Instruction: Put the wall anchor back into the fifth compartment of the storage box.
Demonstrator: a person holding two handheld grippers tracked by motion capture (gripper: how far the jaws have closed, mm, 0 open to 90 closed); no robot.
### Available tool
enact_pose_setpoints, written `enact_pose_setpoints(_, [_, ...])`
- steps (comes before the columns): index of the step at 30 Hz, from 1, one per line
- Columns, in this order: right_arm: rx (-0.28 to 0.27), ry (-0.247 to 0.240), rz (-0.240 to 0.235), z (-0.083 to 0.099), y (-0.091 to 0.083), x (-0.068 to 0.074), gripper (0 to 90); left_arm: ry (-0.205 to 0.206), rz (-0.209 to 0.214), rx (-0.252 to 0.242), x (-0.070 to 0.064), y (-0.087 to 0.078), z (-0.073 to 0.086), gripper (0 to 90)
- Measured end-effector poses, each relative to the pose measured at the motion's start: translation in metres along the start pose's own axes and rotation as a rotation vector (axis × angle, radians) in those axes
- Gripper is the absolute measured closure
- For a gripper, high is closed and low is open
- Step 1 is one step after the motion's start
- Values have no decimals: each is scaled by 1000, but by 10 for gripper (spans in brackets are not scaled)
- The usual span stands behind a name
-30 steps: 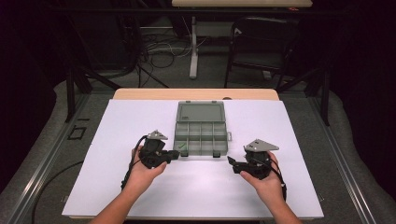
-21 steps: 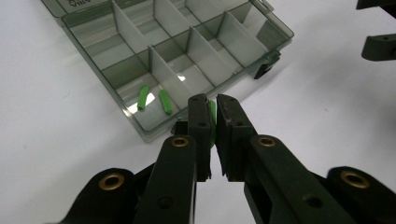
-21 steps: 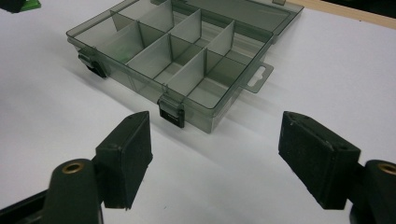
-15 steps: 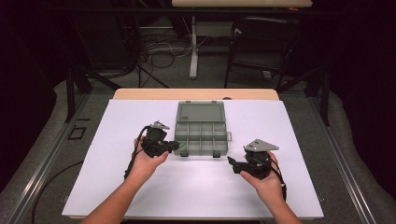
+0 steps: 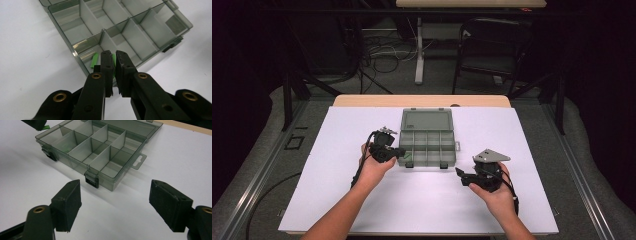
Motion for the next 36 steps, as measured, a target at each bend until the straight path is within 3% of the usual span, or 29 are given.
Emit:
enact_pose_setpoints(4, [5,0,-2,0,0,1,252,-5,-2,11,1,8,0,850])
enact_pose_setpoints(6, [5,-2,-3,0,0,1,252,15,-3,15,1,11,-1,850])
enact_pose_setpoints(14, [3,1,-3,0,0,0,252,31,-18,34,0,22,0,850])
enact_pose_setpoints(36, [3,-3,-4,0,0,0,252,44,-29,65,1,36,3,848])
Point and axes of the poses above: each handheld gripper's, and its own axes: y roughly forward along the jaws, z roughly out of its underside, x roughly to its left, the point moved 5 cm from there along y, roughly forward along the jaws, and after that the axes turned 6 degrees about -z, right-handed, at the moved point
